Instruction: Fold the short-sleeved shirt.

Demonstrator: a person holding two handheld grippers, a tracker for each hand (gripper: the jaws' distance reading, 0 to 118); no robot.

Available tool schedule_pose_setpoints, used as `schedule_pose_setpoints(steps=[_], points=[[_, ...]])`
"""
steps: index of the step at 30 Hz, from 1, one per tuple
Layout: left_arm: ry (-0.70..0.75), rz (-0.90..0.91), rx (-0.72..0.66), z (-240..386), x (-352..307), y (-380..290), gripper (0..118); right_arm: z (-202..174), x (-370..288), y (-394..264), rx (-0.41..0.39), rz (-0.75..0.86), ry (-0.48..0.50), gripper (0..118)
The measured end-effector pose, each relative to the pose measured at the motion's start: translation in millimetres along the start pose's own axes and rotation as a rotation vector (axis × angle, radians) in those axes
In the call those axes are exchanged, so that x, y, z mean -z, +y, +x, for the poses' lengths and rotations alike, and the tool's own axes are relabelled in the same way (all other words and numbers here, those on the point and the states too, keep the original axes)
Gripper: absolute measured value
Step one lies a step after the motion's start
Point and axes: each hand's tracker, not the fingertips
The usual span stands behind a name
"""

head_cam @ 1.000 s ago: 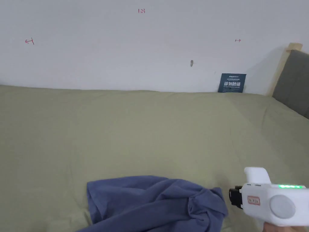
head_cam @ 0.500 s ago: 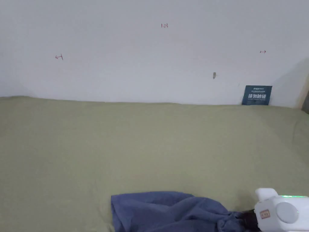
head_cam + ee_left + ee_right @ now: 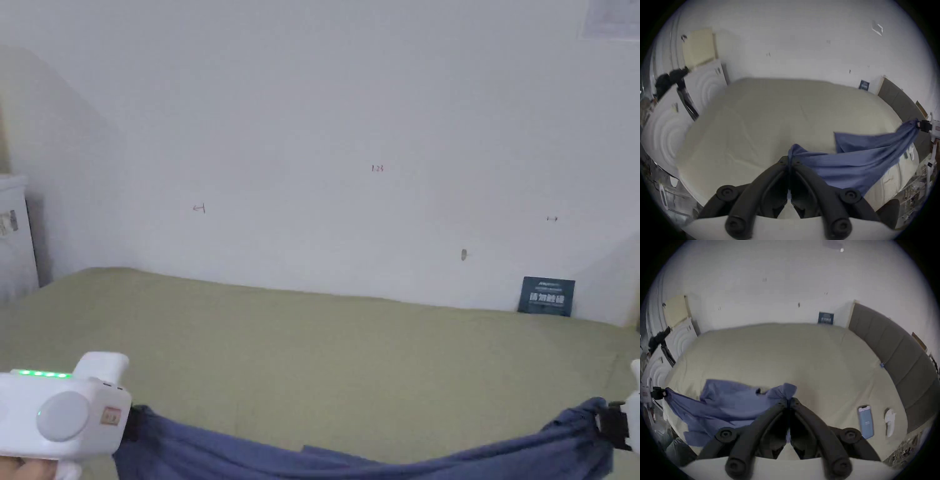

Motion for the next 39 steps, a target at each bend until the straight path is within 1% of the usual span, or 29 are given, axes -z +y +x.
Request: schedule_pose_setpoints(steps=[2, 4, 8, 9, 14, 18, 22, 24, 28, 29, 32, 35, 37, 39], points=[[0.024, 0.036, -0.001, -11, -18, 25, 1, 4, -28, 12, 0.023, 0.039, -0.001, 0], [0.012, 0.066, -0.017, -19, -38, 48, 1, 11, -49, 24, 0.049, 0.083, -0.001, 0], [0.002, 0.179, -0.045, -10, -86, 83, 1, 12, -78, 50, 0.051, 0.140, -0.009, 0], [0.013, 0.198, -0.038, -5, -93, 92, 1, 10, -83, 57, 0.044, 0.172, -0.029, 0], [0.055, 0.231, -0.001, 16, -106, 131, 1, 12, -91, 94, 0.062, 0.217, -0.046, 0], [0.081, 0.254, 0.000, 27, -102, 159, 1, 13, -87, 123, 0.049, 0.237, -0.075, 0], [0.095, 0.274, -0.021, 34, -91, 192, 1, 16, -74, 158, 0.058, 0.248, -0.093, 0], [0.101, 0.287, -0.023, 37, -83, 208, 1, 16, -64, 176, 0.037, 0.255, -0.110, 0], [0.171, 0.320, 0.025, 49, -56, 245, 1, 12, -39, 214, 0.038, 0.271, -0.128, 0], [0.194, 0.330, 0.035, 52, -48, 254, 1, 10, -30, 223, 0.034, 0.273, -0.131, 0], [0.197, 0.341, 0.022, 59, -27, 274, 1, 4, 0, 242, 0.021, 0.279, -0.160, 0], [0.254, 0.358, 0.046, 66, 5, 286, 1, 0, 33, 254, 0.036, 0.275, -0.162, 0], [0.258, 0.353, 0.032, 67, 29, 292, 1, -5, 56, 257, 0.045, 0.259, -0.165, 0], [0.252, 0.338, 0.004, 68, 48, 295, 1, -8, 82, 259, 0.036, 0.243, -0.173, 0]])
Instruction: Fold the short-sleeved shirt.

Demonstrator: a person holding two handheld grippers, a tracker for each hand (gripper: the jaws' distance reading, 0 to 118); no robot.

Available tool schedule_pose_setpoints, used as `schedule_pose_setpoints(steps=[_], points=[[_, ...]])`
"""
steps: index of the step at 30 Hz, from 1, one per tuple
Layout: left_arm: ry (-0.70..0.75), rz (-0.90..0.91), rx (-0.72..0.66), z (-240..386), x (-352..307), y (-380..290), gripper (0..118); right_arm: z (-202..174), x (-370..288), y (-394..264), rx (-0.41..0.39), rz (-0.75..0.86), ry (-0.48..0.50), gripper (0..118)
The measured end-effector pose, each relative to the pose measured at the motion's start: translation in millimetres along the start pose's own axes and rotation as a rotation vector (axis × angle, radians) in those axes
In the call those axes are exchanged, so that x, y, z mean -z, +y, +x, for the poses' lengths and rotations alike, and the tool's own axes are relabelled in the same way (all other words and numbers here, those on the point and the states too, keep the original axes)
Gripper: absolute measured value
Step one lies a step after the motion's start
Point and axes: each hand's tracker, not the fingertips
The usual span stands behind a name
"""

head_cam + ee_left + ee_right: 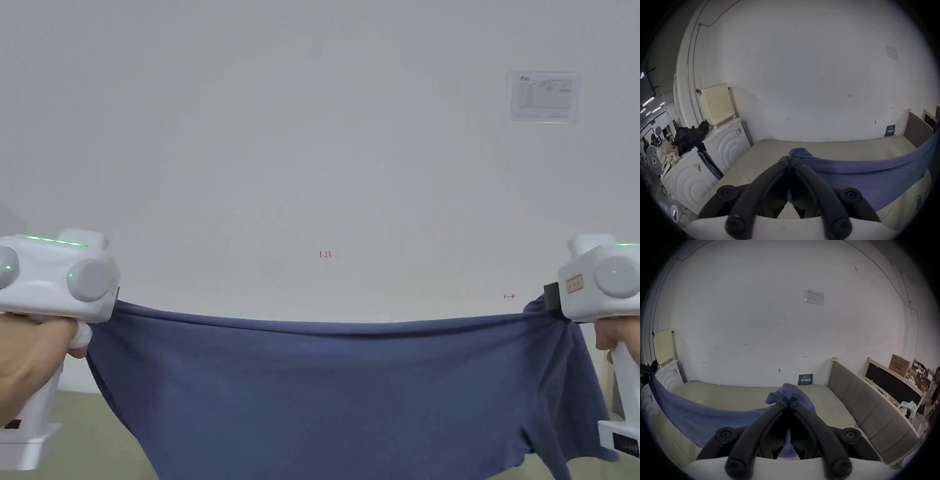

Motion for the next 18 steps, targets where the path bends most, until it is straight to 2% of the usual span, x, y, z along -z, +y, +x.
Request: schedule_pose_setpoints(steps=[4, 9, 10, 12, 18], points=[[-0.010, -0.042, 0.001, 11, 35, -23, 1, -11, 38, -25, -0.018, -0.033, 0.001, 0], [-0.025, -0.114, 0.028, 21, 53, -85, 1, -9, 59, -91, -0.017, -0.132, 0.004, 0], [-0.037, -0.160, 0.042, 23, 54, -104, 1, -8, 58, -111, -0.055, -0.172, 0.006, 0], [-0.056, -0.208, 0.074, 25, 49, -139, 1, -2, 53, -150, -0.076, -0.213, 0.018, 0], [-0.137, -0.314, 0.077, 5, 3, -248, 1, 33, -7, -268, -0.010, -0.332, 0.051, 0]])
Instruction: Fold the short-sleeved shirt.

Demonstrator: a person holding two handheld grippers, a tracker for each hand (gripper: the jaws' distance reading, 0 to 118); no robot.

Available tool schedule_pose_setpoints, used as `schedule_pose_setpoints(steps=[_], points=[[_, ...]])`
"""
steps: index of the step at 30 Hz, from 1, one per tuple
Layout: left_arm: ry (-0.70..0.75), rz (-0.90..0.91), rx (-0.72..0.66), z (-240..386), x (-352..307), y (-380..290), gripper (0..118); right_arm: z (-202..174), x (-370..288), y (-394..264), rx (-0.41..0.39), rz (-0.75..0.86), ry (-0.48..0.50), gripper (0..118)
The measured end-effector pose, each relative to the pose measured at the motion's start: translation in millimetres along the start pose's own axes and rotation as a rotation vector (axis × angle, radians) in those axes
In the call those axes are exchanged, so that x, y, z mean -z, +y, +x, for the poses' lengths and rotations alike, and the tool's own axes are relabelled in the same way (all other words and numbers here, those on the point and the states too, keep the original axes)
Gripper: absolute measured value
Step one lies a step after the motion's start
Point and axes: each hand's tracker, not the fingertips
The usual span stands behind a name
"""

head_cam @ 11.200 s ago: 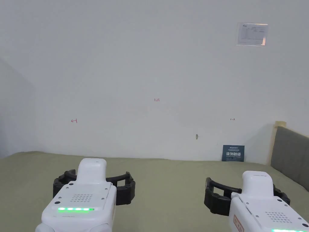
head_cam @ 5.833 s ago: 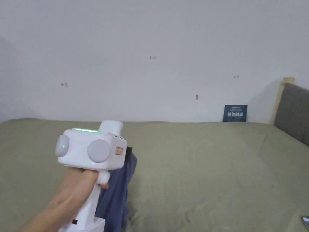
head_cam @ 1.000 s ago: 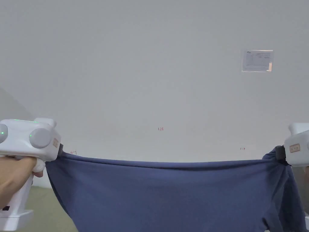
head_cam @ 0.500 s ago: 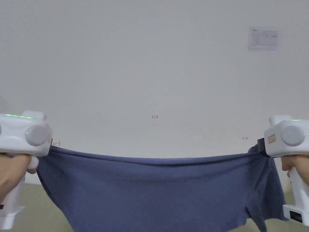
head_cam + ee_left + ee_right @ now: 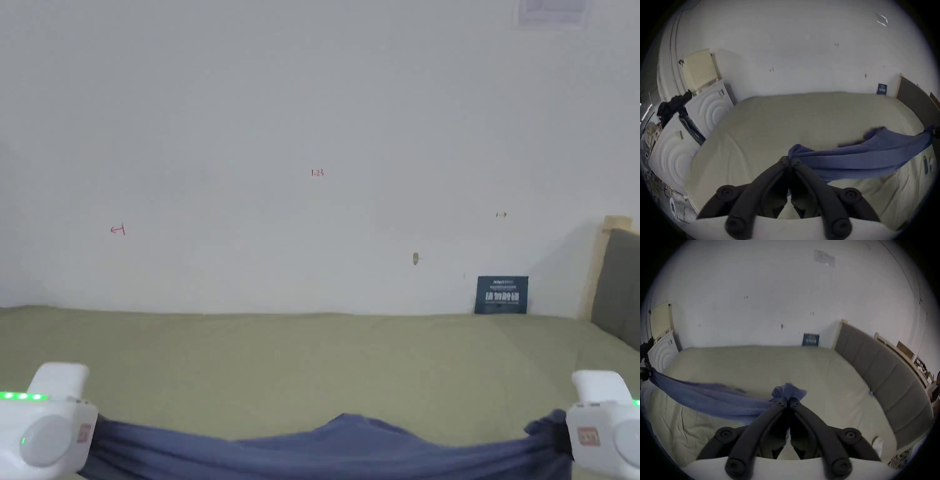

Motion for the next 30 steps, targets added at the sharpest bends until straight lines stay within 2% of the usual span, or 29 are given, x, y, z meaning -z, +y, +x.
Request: schedule_pose_setpoints(steps=[2, 5, 7, 11, 17, 21, 22, 23, 24, 25, 26, 27, 28, 30], points=[[-0.023, -0.045, -0.010, -7, -11, -42, 1, 9, -18, -48, 0.029, -0.027, 0.002, 0], [-0.060, -0.096, -0.013, -14, -33, -101, 1, 18, -47, -109, 0.015, -0.071, 0.016, 0], [-0.063, -0.125, -0.006, -21, -49, -144, 1, 22, -69, -151, 0.044, -0.083, 0.021, 0], [-0.071, -0.158, -0.020, -32, -83, -207, 1, 28, -103, -211, 0.063, -0.106, 0.025, 0], [-0.124, -0.221, -0.052, -42, -90, -255, 1, 34, -115, -244, 0.122, -0.143, 0.035, 0], [-0.146, -0.220, -0.093, -44, -84, -259, 4, 32, -112, -245, 0.115, -0.135, 0.033, 1], [-0.157, -0.206, -0.113, -44, -85, -259, 13, 32, -112, -244, 0.115, -0.135, 0.036, 9], [-0.172, -0.189, -0.129, -46, -87, -259, 38, 32, -112, -244, 0.118, -0.136, 0.041, 31], [-0.197, -0.163, -0.150, -48, -88, -259, 86, 32, -113, -244, 0.131, -0.134, 0.034, 84], [-0.194, -0.170, -0.159, -50, -87, -259, 107, 32, -113, -244, 0.148, -0.136, 0.034, 118], [-0.181, -0.176, -0.164, -49, -89, -258, 108, 32, -114, -245, 0.173, -0.152, 0.047, 114], [-0.164, -0.155, -0.174, -50, -94, -259, 108, 33, -127, -244, 0.195, -0.061, 0.079, 110], [-0.149, -0.119, -0.167, -53, -100, -258, 108, 35, -132, -239, 0.212, -0.087, 0.079, 112], [-0.128, -0.102, -0.149, -55, -112, -257, 102, 33, -144, -234, 0.190, -0.096, 0.078, 109]])
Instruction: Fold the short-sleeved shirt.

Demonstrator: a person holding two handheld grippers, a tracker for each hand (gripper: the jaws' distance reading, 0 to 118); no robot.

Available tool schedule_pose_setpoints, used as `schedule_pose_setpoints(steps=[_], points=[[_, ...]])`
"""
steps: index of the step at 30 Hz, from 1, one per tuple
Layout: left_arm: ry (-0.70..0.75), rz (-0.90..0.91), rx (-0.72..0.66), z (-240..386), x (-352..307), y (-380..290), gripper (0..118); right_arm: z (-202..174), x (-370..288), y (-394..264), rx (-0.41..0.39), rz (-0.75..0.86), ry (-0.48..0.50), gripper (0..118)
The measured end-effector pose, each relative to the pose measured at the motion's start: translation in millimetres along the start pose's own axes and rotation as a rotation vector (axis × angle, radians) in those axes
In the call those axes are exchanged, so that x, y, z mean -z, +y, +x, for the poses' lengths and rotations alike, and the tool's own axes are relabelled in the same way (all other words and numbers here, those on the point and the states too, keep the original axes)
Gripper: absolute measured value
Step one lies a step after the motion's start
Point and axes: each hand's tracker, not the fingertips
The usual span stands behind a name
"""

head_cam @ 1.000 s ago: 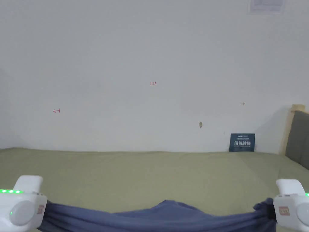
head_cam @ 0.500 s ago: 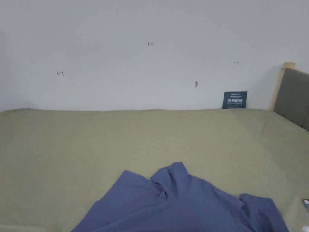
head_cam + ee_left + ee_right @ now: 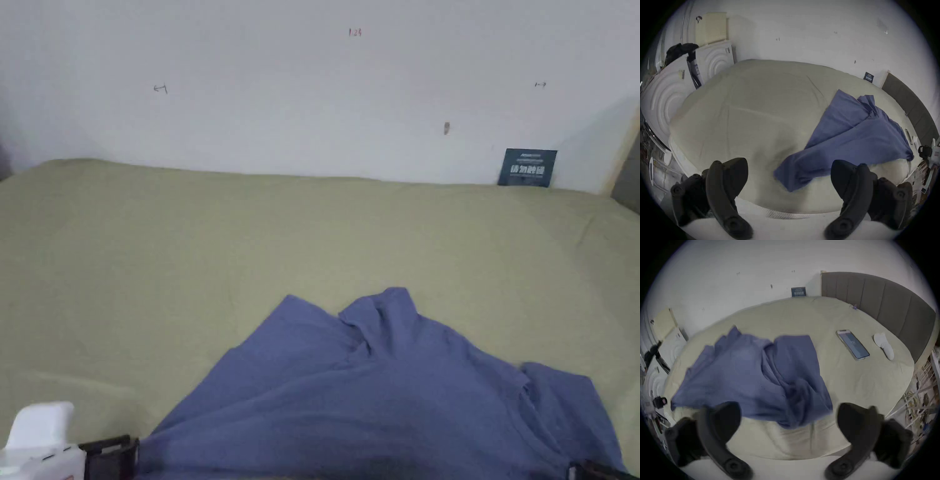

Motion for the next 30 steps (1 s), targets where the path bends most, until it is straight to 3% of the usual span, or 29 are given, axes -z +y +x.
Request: schedule_pose_setpoints(steps=[1, 2, 3, 4, 5, 6, 8, 12, 13, 14, 15, 16, 17, 23, 25, 28, 29, 30], points=[[0.009, 0.024, 0.003, -1, -8, -2, 87, -16, 4, -11, -0.022, 0.028, -0.006, 97], [0.005, 0.029, 0.007, -3, -15, -3, 66, -23, -1, -12, -0.045, 0.030, -0.007, 66], [-0.001, 0.038, 0.017, -4, -20, -4, 52, -27, -7, -14, -0.062, 0.051, -0.001, 66], [0.006, 0.050, 0.028, -2, -25, -5, 52, -33, -11, -16, -0.069, 0.072, -0.008, 52], [0.007, 0.052, 0.028, -3, -25, -7, 20, -38, -12, -17, -0.083, 0.080, -0.017, 18], [0.022, 0.069, 0.033, -5, -28, -9, 0, -43, -14, -19, -0.083, 0.107, -0.021, 0], [-0.027, 0.025, 0.032, -11, -28, -9, 0, -49, -19, -18, -0.095, 0.097, 0.044, 0], [-0.049, -0.004, 0.025, -16, -24, -10, 1, -67, -28, -20, -0.161, 0.124, 0.029, 0], [-0.061, -0.021, 0.021, -18, -19, -9, 12, -73, -30, -18, -0.174, 0.117, 0.032, 0], [-0.067, -0.036, 0.020, -19, -14, -8, 40, -76, -30, -19, -0.177, 0.112, 0.041, 0], [-0.088, -0.089, 0.026, -19, -4, -6, 92, -79, -29, -20, -0.175, 0.108, 0.046, 0], [-0.087, -0.130, 0.030, -16, 9, -5, 114, -81, -27, -21, -0.178, 0.098, 0.053, 0], [-0.084, -0.122, 0.027, -15, 16, -5, 115, -75, -19, -19, -0.173, 0.079, 0.068, 0], [0.006, -0.205, 0.090, -10, 74, 7, 114, -74, -6, -23, -0.184, 0.044, 0.063, 0], [0.001, -0.230, 0.099, -8, 81, 7, 108, -75, -5, -23, -0.186, 0.038, 0.057, 0], [-0.046, -0.234, 0.109, -2, 75, 3, 71, -72, 2, -19, -0.197, 0.028, 0.049, 0], [-0.041, -0.232, 0.109, 1, 71, 4, 51, -73, 4, -18, -0.201, 0.026, 0.047, 0], [-0.044, -0.229, 0.122, 5, 68, 5, 8, -73, 8, -14, -0.206, 0.023, 0.044, 0]])
